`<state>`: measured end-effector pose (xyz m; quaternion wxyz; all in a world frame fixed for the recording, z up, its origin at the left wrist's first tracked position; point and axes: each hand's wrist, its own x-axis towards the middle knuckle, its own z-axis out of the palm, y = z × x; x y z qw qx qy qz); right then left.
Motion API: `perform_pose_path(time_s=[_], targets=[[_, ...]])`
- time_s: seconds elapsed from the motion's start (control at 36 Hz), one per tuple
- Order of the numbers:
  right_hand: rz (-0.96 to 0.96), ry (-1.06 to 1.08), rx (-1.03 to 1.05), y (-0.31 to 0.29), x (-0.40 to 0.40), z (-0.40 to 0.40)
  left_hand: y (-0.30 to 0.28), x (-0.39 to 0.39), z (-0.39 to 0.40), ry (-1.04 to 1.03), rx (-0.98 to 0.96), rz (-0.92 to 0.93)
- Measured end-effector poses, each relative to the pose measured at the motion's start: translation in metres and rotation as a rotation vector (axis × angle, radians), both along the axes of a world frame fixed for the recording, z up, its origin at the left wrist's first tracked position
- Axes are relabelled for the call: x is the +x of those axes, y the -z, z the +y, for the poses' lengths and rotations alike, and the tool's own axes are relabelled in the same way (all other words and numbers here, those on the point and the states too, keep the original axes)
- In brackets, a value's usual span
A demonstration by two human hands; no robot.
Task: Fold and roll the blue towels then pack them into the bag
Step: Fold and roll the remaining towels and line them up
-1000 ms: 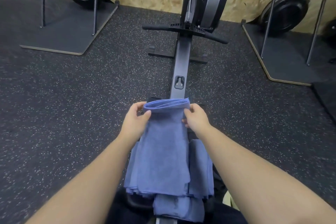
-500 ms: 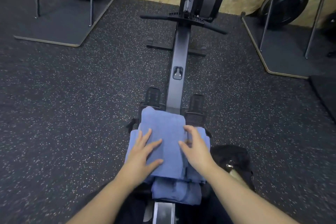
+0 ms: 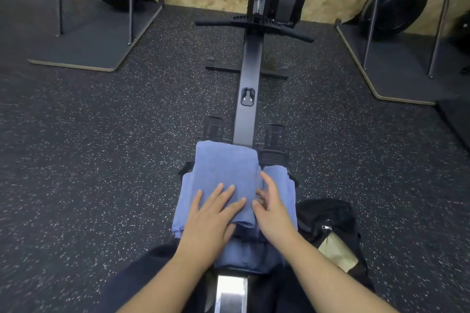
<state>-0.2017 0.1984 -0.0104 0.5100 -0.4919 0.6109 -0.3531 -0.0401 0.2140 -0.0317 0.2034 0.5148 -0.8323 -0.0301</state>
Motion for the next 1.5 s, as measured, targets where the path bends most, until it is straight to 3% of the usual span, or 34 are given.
perform_pose_path(time_s=[0.19,0.36,0.53,0.81,0.97,1.14,1.33,1.5], targets=[[-0.033,0.094,-0.092,-0.001,-0.007,0.004,-0.001,0.001,0.001,-0.07,0.133,0.198],[-0.063,0.103,-0.104,-0.001,-0.005,0.011,-0.007,-0.004,0.003,-0.154,0.23,0.493],[-0.055,0.112,-0.003,0.009,0.0,0.005,-0.019,-0.009,0.0,-0.184,0.219,0.601],[-0.098,0.104,-0.101,-0.002,-0.002,0.005,-0.012,-0.007,-0.001,-0.165,0.245,0.457],[-0.203,0.094,-0.103,-0.009,-0.001,0.009,-0.01,-0.01,0.0,-0.091,0.249,0.261],[-0.112,0.148,-0.111,-0.005,0.009,0.008,-0.016,-0.015,-0.002,-0.18,0.092,0.314],[-0.07,0.159,-0.135,-0.013,0.012,0.018,-0.041,-0.016,-0.005,-0.232,0.014,0.535],[-0.155,0.153,-0.102,-0.021,0.011,0.027,-0.036,-0.024,-0.003,-0.146,0.07,0.393]])
